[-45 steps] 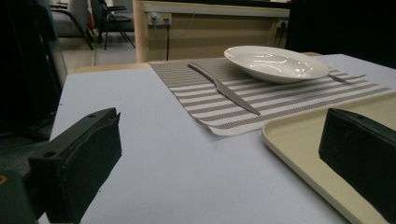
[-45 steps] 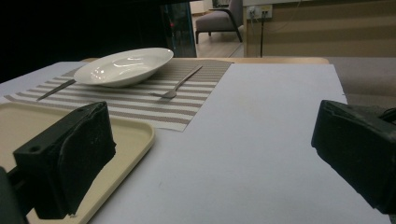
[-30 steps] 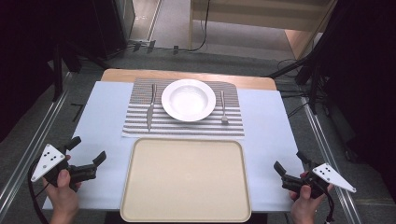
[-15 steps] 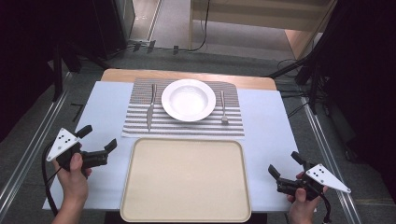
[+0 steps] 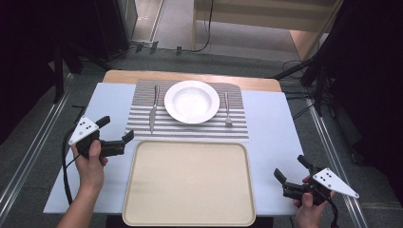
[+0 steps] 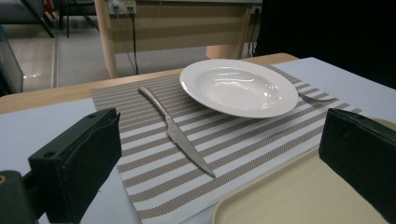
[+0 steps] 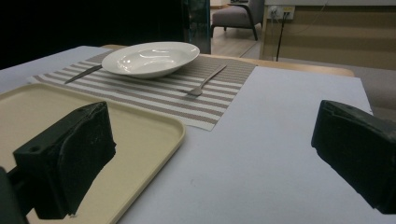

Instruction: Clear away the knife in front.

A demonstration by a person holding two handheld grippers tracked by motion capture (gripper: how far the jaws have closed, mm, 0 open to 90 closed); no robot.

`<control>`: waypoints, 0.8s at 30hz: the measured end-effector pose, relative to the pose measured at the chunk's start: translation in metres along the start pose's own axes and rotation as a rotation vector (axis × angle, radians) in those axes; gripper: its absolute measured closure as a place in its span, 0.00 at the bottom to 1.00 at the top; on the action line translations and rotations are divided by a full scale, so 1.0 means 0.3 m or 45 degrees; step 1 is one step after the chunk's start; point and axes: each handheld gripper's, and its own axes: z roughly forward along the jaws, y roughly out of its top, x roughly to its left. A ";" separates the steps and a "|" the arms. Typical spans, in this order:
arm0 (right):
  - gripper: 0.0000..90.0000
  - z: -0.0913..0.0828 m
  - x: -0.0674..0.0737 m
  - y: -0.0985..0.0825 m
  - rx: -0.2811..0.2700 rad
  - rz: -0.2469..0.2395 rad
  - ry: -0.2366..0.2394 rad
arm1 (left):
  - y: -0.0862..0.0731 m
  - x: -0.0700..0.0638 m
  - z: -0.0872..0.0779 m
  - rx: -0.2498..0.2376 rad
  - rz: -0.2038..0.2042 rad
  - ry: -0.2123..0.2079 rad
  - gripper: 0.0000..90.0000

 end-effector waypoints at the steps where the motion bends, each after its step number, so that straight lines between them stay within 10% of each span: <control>1: 0.00 -0.001 0.002 0.000 0.002 0.003 0.002 | 0.003 0.000 0.010 0.000 0.000 -0.003 0.00; 24: 0.00 0.005 0.016 0.000 0.018 -0.019 0.016 | 0.072 -0.004 0.216 0.048 -0.037 -0.022 0.00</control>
